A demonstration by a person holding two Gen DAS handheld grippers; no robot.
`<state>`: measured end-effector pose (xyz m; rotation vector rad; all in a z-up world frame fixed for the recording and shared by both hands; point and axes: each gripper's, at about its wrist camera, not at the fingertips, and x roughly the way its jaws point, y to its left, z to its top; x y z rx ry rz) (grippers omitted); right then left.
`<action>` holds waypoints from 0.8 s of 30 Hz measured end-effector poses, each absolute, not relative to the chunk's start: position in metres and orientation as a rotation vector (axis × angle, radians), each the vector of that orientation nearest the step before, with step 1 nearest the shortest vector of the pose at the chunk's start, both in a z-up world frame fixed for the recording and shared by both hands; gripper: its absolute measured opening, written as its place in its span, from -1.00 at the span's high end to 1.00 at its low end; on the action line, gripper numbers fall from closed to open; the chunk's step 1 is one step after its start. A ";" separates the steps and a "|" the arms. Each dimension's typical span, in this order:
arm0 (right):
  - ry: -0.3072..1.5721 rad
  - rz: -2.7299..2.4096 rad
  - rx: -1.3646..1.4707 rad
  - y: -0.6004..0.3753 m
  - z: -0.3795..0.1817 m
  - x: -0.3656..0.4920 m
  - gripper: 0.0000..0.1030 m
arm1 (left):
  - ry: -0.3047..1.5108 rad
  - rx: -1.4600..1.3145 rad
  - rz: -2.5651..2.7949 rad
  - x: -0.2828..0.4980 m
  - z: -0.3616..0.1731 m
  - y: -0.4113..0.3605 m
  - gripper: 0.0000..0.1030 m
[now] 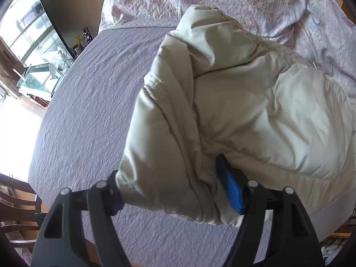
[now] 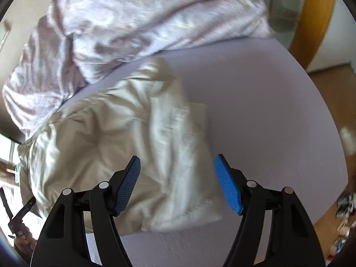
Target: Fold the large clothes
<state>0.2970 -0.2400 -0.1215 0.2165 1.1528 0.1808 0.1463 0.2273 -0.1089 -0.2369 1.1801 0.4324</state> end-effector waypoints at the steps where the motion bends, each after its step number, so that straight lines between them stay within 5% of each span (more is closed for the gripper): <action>1: 1.147 0.202 0.204 -0.228 -0.119 0.298 -0.37 | 1.181 -0.240 0.432 0.146 -0.109 0.227 -0.48; 5: 1.116 0.314 0.143 -0.176 -0.107 0.286 -0.33 | 1.181 -0.251 0.441 0.147 -0.110 0.226 -0.52; 13: 1.180 0.521 0.094 -0.087 -0.121 0.269 0.37 | 1.171 -0.342 0.461 0.143 -0.110 0.235 -0.53; 24: 1.277 0.517 0.039 -0.056 -0.164 0.277 0.40 | 1.149 -0.386 0.449 0.138 -0.107 0.240 -0.60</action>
